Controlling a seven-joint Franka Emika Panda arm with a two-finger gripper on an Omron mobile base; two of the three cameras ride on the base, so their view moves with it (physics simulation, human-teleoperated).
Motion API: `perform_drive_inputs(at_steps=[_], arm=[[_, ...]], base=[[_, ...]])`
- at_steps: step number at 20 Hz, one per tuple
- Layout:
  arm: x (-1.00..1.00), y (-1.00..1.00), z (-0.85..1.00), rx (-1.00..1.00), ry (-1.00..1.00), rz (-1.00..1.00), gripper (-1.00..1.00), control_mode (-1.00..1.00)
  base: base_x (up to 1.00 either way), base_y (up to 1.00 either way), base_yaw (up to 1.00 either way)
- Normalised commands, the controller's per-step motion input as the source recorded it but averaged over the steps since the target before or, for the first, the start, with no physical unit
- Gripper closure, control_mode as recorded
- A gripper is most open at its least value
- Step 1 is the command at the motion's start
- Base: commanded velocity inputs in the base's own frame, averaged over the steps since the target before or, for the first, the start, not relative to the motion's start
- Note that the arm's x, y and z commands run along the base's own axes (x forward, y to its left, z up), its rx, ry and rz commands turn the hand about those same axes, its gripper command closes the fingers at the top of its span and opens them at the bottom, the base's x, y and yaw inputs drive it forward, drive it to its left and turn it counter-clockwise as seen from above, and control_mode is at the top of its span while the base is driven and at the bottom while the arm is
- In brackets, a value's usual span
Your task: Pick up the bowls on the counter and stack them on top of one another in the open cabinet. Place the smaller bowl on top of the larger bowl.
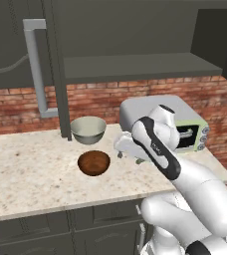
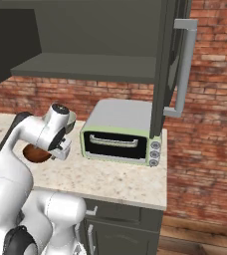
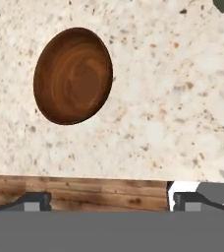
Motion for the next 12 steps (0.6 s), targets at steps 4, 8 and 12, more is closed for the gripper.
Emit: perform_drive_inputs(at_steps=[4, 8, 12], arm=[[0.53, 0.7, -0.42, -0.07, 0.04, -0.08, -1.0, -1.0], [0.44, 0.34, -0.23, -0.07, 0.03, -0.05, -1.0, -1.0], [0.41, 0.0, -0.28, 0.0, 0.02, -0.02, -1.0, -1.0]], base=[[0.0, 0.0, 0.0], [0.0, 0.0, 0.0], [0.0, 0.0, 0.0]])
